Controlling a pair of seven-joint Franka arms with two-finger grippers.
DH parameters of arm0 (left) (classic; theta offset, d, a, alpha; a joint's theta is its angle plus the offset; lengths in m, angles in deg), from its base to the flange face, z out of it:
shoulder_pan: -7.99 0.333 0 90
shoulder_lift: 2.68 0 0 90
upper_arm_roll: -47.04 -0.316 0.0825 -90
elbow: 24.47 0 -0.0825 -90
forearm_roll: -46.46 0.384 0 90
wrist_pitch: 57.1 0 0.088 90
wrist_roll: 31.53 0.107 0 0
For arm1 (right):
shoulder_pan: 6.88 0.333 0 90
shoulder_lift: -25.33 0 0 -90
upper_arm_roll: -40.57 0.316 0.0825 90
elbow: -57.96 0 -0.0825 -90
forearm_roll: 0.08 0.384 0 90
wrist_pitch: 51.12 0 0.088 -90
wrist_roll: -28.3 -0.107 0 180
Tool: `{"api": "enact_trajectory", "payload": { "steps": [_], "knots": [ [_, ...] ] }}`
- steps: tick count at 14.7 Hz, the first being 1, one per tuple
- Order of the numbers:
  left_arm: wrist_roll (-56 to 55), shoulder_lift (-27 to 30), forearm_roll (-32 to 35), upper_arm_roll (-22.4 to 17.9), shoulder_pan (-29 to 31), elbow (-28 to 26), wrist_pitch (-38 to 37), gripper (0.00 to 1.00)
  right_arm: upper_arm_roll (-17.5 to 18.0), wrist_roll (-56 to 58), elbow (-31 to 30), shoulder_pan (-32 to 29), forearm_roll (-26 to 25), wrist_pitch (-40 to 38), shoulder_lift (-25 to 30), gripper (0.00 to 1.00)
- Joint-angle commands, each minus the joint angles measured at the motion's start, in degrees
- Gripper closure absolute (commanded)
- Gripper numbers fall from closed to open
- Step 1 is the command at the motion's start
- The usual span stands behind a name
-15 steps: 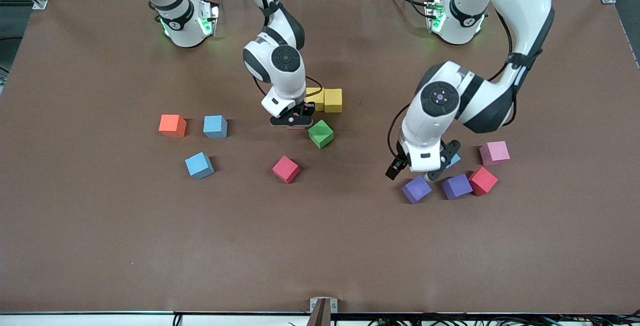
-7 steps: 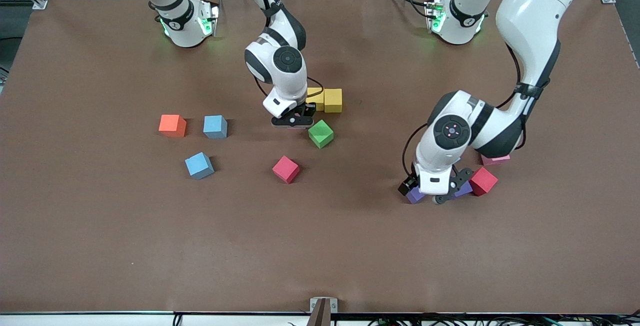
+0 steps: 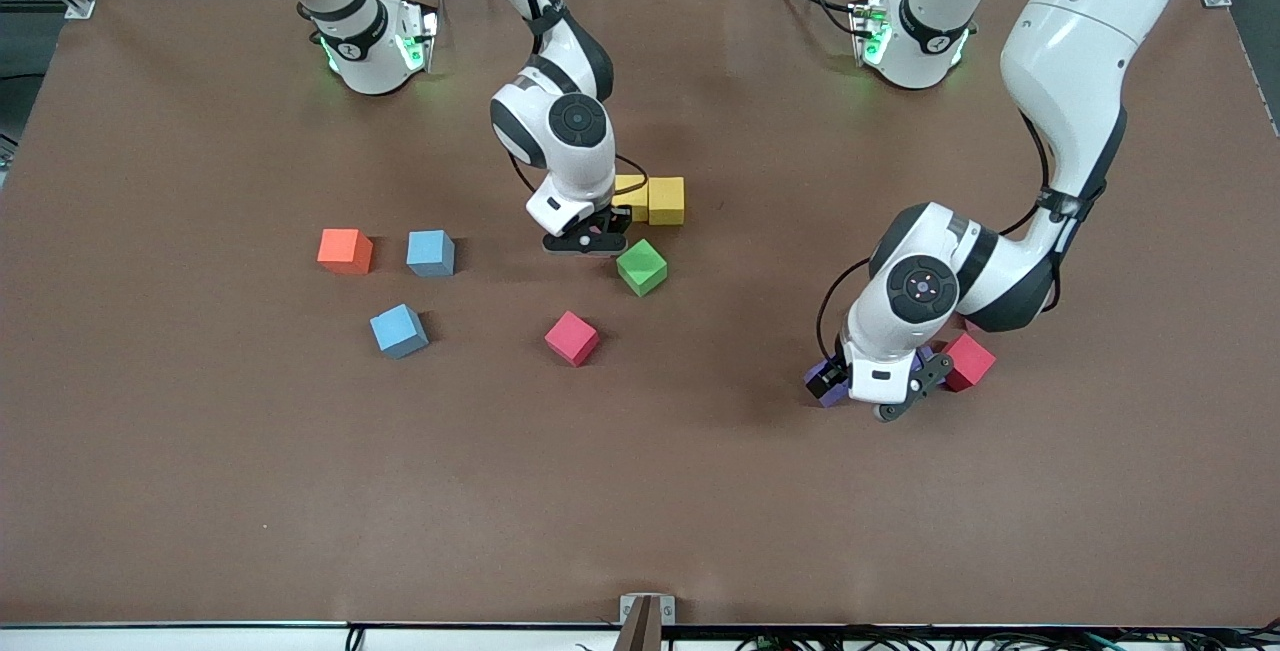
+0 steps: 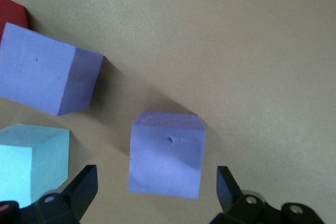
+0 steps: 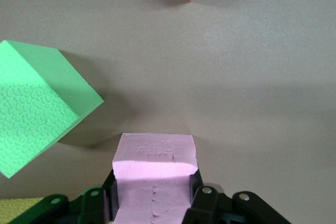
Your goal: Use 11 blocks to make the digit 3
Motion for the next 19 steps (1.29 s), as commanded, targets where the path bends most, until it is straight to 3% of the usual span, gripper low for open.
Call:
{"api": "enact_trajectory", "payload": {
  "steps": [1,19],
  "knots": [
    [0.5,-1.5,1.3,0.5,0.3,1.1,0.6,0.00,-0.2,-2.0,0.4,0.8,-0.9,-0.7,-0.8,1.00],
    [1.3,-4.1,1.8,0.5,0.0,2.8,1.4,0.00,-0.2,-0.7,1.2,1.4,-1.1,-0.7,-1.2,0.99]
  ]
}}
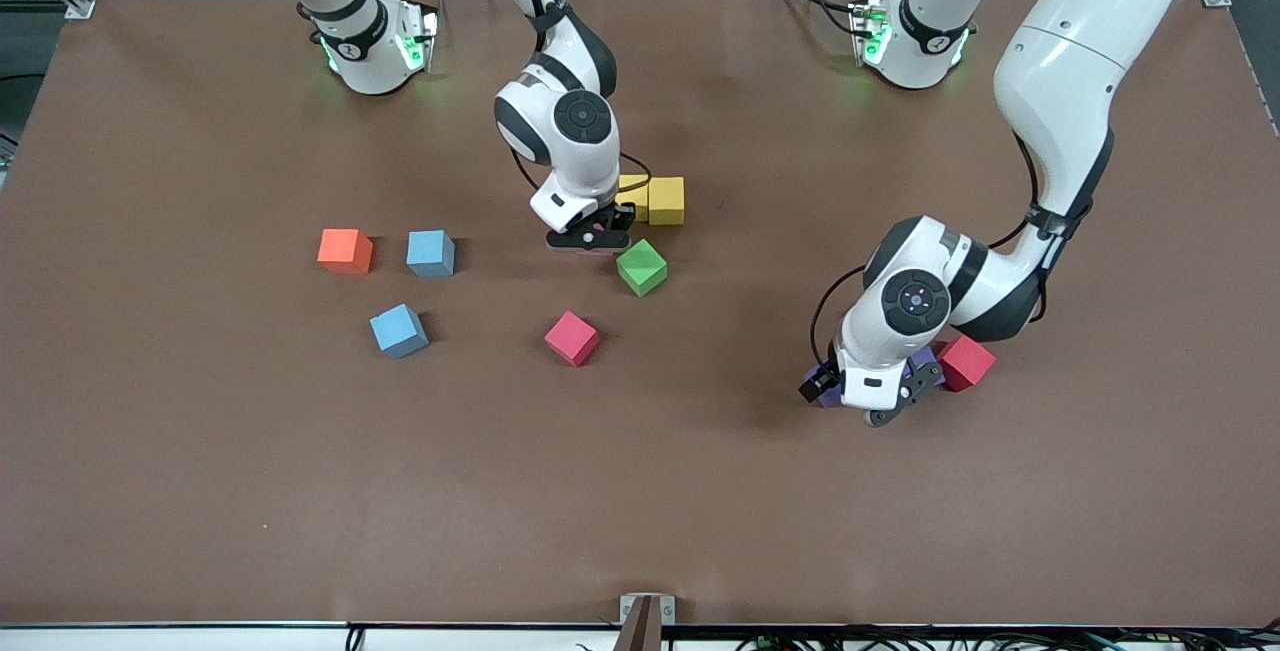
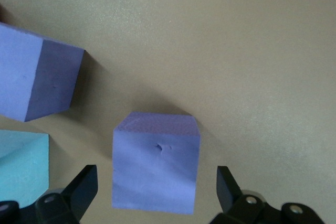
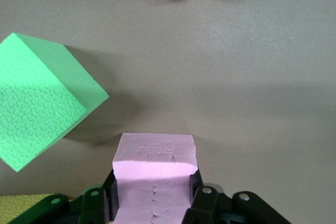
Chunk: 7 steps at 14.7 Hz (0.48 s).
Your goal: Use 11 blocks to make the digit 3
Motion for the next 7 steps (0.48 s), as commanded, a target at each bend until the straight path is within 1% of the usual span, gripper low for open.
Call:
{"api": "enact_trajectory", "payload": {
  "steps": [1,5,6,7],
  "knots": [
    [0.6,-1.1,1.4,0.4,0.1,1.5,0.0,0.00,-0.4,0.5,0.9,0.8,-0.9,-0.5,-1.0,0.98],
    [1.4,-1.8,1.9,0.4,0.3,1.5,0.0,0.00,-0.4,1.2,0.9,0.8,-0.9,-0.5,-1.2,0.97],
    [1.4,-1.8,1.9,0.4,0.3,1.5,0.0,0.00,-0.4,1.3,0.9,0.9,-0.8,-0.6,-1.2,0.95],
    [1.5,-1.9,1.9,0.4,0.4,1.5,0.0,0.00,-0.4,1.2,1.0,0.9,-0.8,-0.6,-1.2,0.84]
  ]
}}
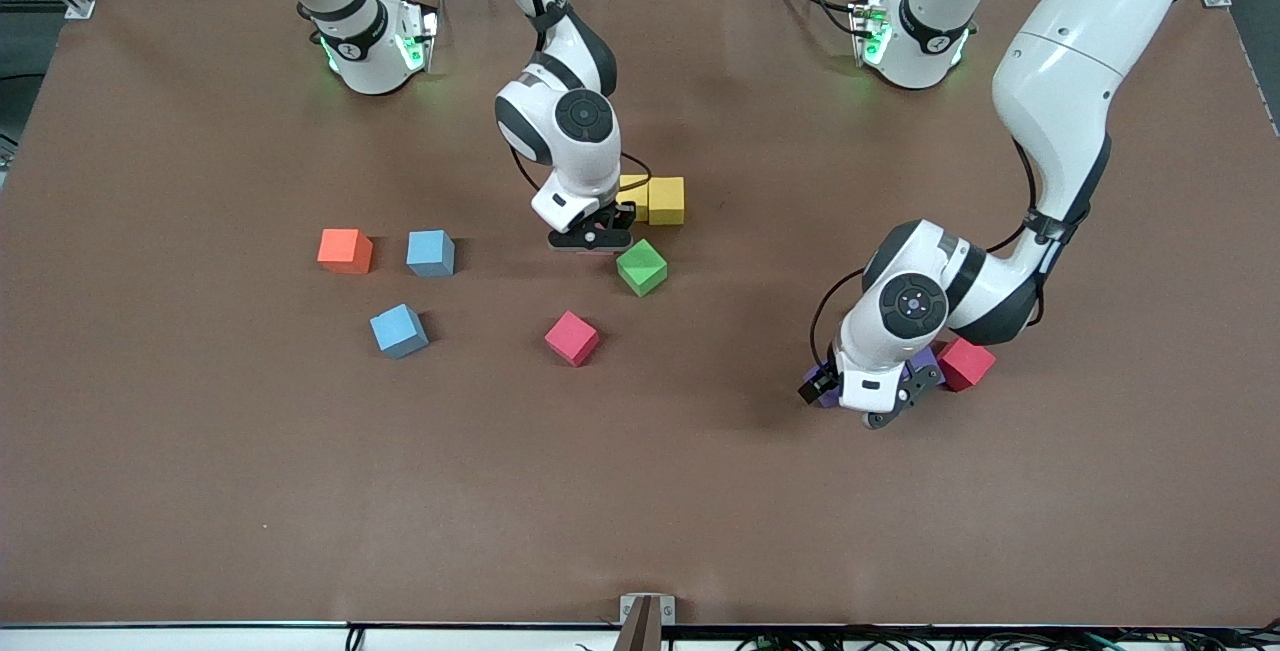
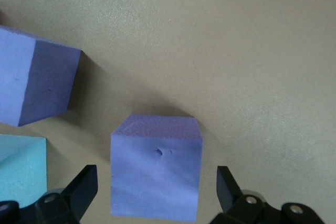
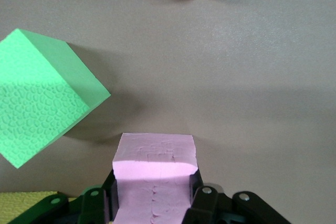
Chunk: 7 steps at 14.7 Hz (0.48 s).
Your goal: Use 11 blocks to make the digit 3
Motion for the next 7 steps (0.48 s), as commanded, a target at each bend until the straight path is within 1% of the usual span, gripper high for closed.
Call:
{"api": "enact_trajectory", "payload": {
  "steps": [1,2,4,5,7],
  "knots": [
    [1.3,-1.0,1.5,0.4,0.4,1.2,0.0,0.00,-0.4,0.5,0.9,0.8,-0.4,-0.6,-1.2,0.23],
    [1.8,-1.2,1.5,0.4,0.5,1.2,0.0,0.00,-0.4,0.6,0.9,0.7,-0.4,-0.7,-1.2,0.02],
    [2.9,-1.3,1.5,0.4,0.5,1.2,0.0,0.03,-0.4,0.8,1.7,0.2,-0.4,-2.0,-1.2,0.00],
    [2.9,-1.3,1.5,0.4,0.5,1.2,0.0,0.08,-0.4,0.9,2.5,0.0,-0.4,-3.4,-1.2,0.00],
    [2.9,-1.3,1.5,0.4,0.5,1.2,0.0,0.22,-0.4,1.8,4.9,-0.4,-0.4,-7.8,-1.1,0.00]
  ]
}}
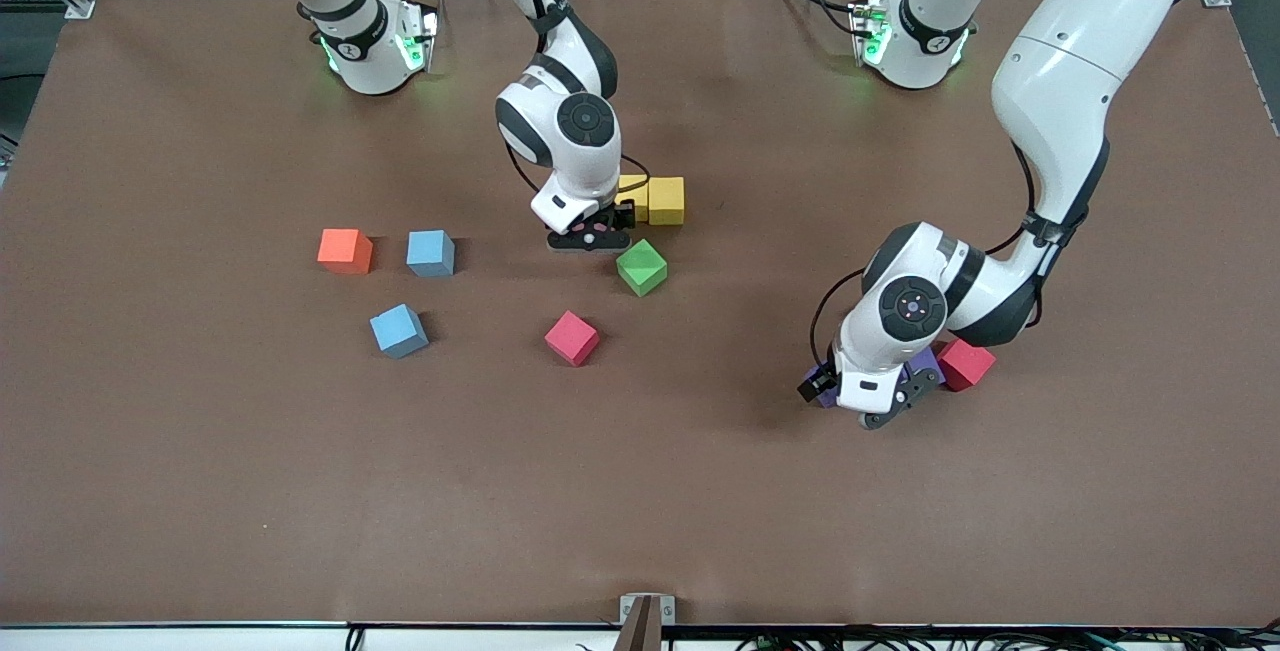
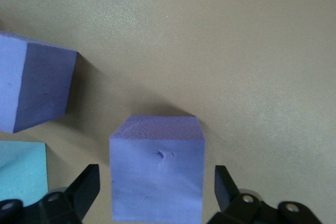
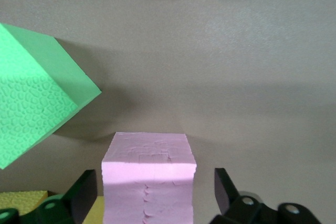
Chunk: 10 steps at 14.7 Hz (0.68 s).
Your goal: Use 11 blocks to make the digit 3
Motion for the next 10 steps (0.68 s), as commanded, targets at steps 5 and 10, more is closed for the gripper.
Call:
{"api": "enact_trajectory", "payload": {
  "steps": [5,10],
  "knots": [
    [1.0,-0.8,1.5,0.5,0.5,1.3,0.0,0.48,-0.1,1.8,7.2,-3.7,0.5,-7.5,0.7,0.00],
    [0.1,-0.2,1.0,0.6,0.3,2.8,-1.1,0.51,-0.6,-7.3,6.9,-12.2,0.5,-7.5,4.5,0.00]
  ]
}}
